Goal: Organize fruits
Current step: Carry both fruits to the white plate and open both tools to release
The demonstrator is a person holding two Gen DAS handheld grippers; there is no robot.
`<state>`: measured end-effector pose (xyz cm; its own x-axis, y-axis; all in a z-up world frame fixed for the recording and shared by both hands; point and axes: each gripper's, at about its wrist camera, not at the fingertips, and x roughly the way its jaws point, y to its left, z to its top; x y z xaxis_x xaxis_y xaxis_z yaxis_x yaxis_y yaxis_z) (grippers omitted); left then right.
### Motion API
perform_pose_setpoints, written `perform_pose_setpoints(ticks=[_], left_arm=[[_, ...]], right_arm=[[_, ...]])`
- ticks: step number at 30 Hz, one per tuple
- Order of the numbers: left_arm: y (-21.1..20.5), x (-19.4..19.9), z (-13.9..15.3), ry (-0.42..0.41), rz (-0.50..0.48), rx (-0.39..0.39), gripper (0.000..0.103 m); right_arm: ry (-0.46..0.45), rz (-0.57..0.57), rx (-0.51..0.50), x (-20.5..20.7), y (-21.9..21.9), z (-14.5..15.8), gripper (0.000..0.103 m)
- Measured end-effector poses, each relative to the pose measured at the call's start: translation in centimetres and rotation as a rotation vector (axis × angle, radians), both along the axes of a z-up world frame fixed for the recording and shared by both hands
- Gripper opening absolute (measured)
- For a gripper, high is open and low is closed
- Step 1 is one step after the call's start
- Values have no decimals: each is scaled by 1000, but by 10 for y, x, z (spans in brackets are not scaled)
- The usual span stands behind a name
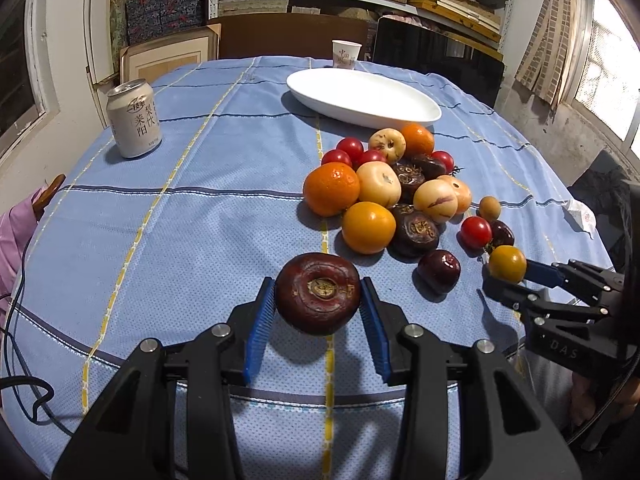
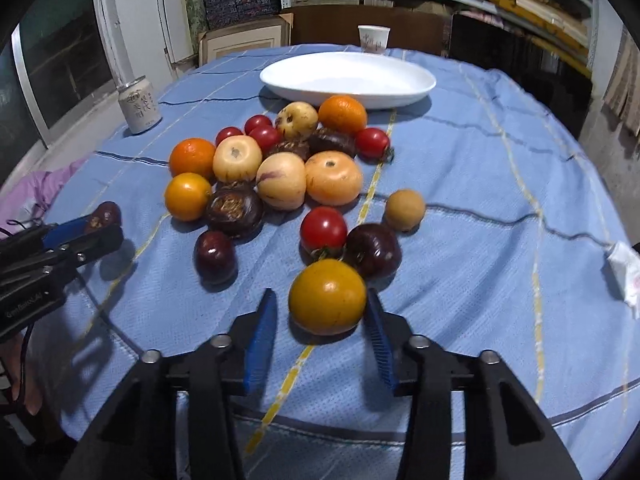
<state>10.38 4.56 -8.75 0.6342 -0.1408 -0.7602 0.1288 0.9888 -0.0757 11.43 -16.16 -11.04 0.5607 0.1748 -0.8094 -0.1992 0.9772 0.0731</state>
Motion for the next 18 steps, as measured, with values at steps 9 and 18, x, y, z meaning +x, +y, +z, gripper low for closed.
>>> perform_pose_setpoints(ticks=[9,18], left_arm=[[-3,-3,1,-1,-4,-4,42],[-3,-13,24,-47,-24,-6,42]], right_arm=[[-11,-24,34,3,-3,1,37],[-158,19,52,-18,-16,36,37]])
